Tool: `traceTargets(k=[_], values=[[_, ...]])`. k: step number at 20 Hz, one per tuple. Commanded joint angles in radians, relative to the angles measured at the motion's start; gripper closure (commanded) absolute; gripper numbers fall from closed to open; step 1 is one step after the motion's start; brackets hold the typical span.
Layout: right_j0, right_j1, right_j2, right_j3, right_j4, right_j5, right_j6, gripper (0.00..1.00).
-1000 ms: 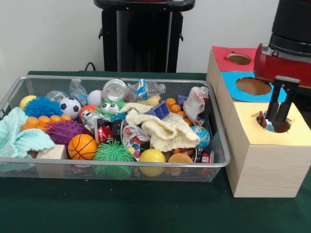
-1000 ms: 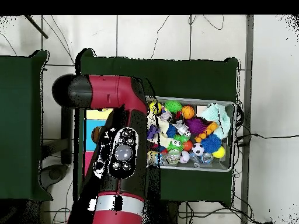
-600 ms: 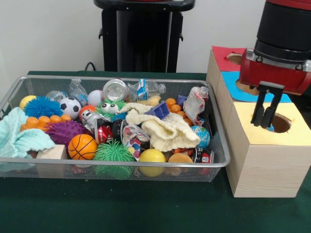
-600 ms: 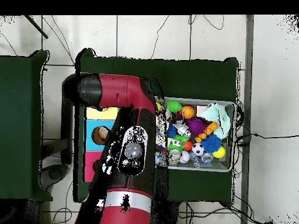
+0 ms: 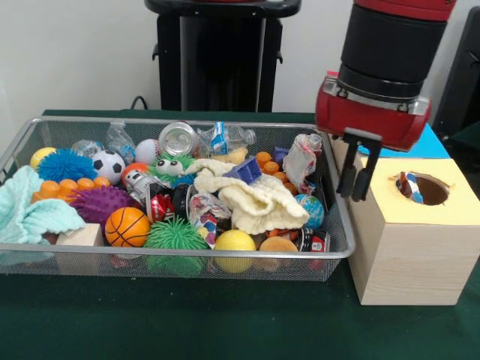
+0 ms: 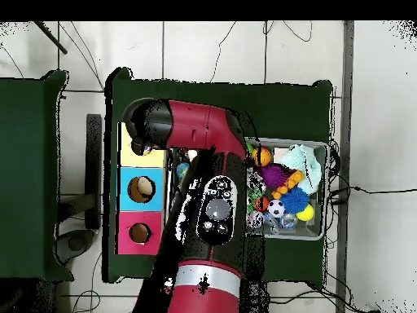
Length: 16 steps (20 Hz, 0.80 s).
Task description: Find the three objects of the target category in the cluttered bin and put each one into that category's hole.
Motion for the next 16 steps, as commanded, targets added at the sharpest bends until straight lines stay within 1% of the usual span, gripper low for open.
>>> traceTargets(k=[1,8,14,15,16], values=[[-0.062,-0.02,0.125,0.12,-0.033,0.001,-0.042,1.0],[-0.097,-0.023,0.14,0.093,-0.074,0.027,-0.113,1.0],[-0.115,-0.019,0.158,0.075,-0.1,0.03,-0.139,1.0],[-0.118,-0.017,0.161,0.07,-0.105,0.032,-0.144,0.0],[-0.125,-0.014,0.164,0.062,-0.112,0.033,-0.163,0.0]])
